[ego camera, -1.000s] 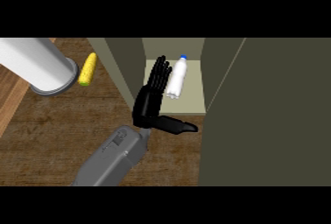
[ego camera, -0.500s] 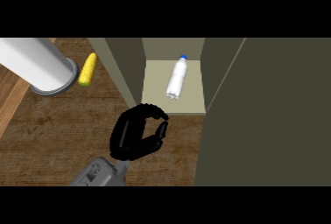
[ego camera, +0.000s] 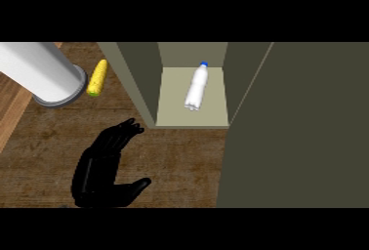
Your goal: Pick up the bottled water, place it into the cabinet and close the cabinet
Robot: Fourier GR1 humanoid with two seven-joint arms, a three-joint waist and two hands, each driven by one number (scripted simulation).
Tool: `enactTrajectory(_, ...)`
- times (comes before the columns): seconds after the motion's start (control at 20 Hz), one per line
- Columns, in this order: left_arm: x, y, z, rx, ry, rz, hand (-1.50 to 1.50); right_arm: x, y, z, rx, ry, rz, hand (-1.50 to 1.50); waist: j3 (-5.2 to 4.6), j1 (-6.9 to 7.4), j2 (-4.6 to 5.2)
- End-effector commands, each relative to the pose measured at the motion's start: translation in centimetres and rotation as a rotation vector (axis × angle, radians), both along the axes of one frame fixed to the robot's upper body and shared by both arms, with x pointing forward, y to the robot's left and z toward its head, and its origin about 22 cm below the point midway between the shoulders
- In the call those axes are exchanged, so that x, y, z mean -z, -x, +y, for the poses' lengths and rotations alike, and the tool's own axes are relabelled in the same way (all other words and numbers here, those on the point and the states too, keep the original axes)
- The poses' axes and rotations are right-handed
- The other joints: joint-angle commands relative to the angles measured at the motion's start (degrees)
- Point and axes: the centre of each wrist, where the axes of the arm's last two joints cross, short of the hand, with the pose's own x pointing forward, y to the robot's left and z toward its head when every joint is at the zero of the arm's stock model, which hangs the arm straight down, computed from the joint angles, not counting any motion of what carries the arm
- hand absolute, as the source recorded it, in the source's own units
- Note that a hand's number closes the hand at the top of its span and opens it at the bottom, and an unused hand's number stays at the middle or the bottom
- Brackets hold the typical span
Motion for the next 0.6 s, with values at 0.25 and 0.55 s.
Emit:
enactTrajectory(0.25,-0.8,3.0,5.2,-0.050,0.080,0.035,-1.50,-4.6,0.4,2.2,-0.247,0.134,-0.096,1.50,-0.30,0.38,-0.23)
enactTrajectory(0.55,-1.4,3.9,8.5,-0.082,0.069,0.054,-1.50,-4.9,-0.3,3.2,-0.317,0.151,-0.142,1.50,-0.68,1.89,-0.38)
